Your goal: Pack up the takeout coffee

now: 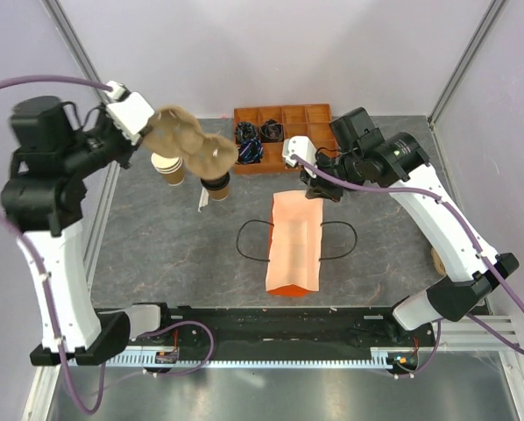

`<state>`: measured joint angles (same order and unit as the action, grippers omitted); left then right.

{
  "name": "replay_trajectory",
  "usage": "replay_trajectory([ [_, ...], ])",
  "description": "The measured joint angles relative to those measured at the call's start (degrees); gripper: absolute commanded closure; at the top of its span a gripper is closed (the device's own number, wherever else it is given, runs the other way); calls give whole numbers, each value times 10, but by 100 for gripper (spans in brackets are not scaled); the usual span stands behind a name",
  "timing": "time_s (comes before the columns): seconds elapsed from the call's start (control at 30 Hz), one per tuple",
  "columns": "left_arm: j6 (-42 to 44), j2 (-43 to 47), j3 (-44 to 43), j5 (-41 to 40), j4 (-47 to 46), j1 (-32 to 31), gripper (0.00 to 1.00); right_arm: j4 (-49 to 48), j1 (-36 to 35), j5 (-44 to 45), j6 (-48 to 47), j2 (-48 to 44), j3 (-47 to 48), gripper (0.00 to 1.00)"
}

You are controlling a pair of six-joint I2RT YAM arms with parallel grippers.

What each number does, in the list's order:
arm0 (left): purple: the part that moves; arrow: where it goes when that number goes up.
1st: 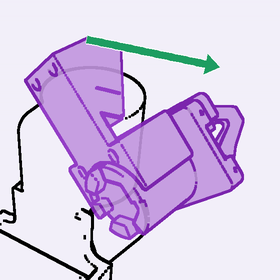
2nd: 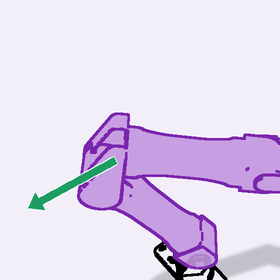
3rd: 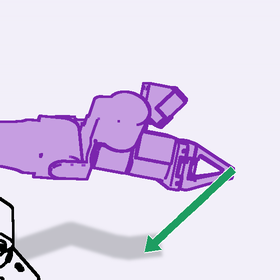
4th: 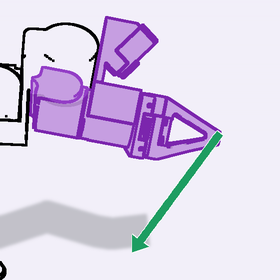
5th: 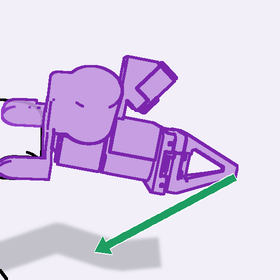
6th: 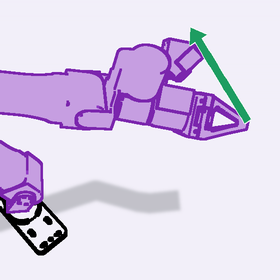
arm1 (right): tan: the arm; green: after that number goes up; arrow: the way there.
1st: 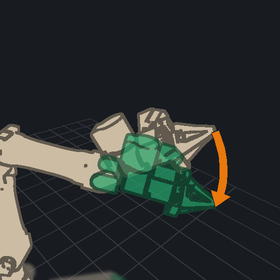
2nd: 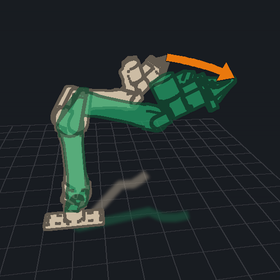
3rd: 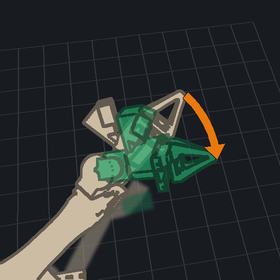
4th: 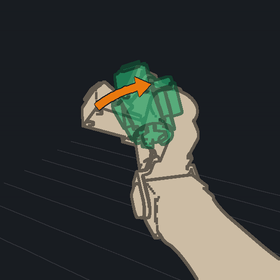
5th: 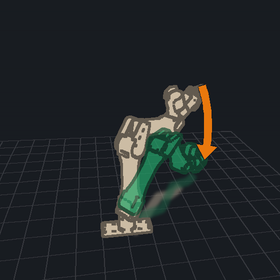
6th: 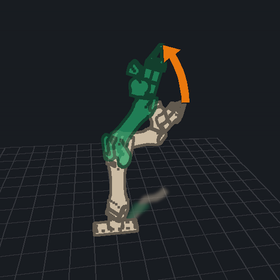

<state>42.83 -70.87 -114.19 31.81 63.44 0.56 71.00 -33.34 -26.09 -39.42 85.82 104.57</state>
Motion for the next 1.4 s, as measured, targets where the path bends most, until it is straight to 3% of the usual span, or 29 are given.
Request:
replay_trajectory([
  [0.2,-16,16,-150,65,-1,0,98,-5,-6,15,19,0,0,100],
  [0.6,-67,56,-117,226,-3,0,98,-17,-7,24,52,0,-1,100],
  [0.8,-83,44,-101,264,-3,-18,98,-19,-7,20,62,1,-3,100],
  [1.13,-83,-3,-94,147,-5,-184,98,-21,-7,15,78,25,-3,100],
  [1.4,-13,-28,-55,-37,-2,-381,98,-21,-7,15,90,48,8,100],
])
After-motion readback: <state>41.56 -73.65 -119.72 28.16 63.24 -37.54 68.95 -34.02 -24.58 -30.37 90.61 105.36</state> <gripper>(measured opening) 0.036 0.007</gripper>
